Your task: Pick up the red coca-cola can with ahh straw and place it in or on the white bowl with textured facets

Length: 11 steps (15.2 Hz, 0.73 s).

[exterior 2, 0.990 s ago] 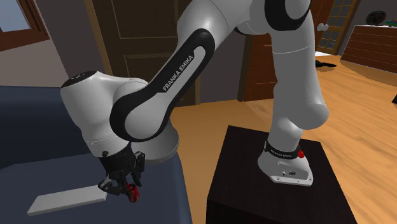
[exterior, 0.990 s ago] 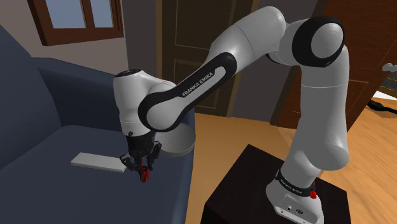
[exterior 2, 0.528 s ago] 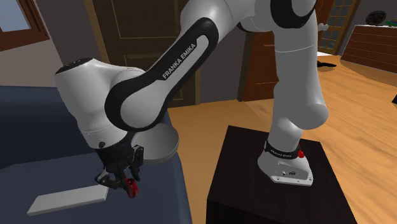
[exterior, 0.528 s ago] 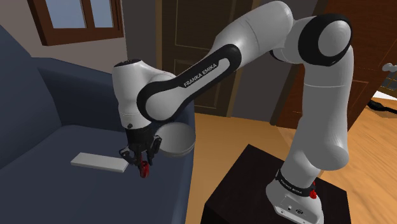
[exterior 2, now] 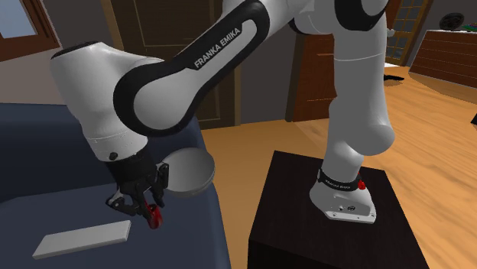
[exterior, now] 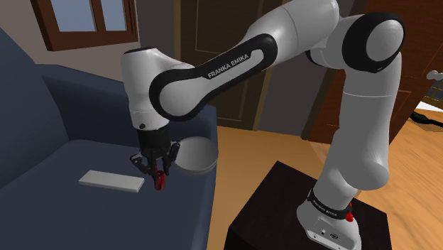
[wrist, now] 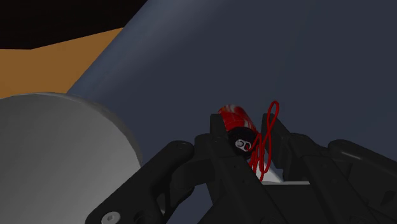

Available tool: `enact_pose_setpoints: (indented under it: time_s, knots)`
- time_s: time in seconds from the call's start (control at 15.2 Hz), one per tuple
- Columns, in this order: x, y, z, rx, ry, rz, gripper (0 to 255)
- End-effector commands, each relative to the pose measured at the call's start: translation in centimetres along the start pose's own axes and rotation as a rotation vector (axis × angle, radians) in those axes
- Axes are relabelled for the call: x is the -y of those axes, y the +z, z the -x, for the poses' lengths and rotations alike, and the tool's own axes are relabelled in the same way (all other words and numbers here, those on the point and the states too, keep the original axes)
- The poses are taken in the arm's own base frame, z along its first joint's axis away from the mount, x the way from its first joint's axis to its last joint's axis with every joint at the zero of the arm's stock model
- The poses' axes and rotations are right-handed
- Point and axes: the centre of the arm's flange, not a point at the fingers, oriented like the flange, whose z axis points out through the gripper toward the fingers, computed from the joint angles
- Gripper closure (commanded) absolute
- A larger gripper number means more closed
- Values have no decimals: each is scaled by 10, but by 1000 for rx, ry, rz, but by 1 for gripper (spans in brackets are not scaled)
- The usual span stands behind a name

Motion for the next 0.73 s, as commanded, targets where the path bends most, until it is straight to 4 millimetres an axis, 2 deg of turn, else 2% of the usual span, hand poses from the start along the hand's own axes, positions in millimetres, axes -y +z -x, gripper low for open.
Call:
enact_pose_setpoints:
  time_s: [0.0,0.66]
  knots:
    - [-2,-11,1,0,0,0,255]
    - [-4,-64,6,0,0,0,255]
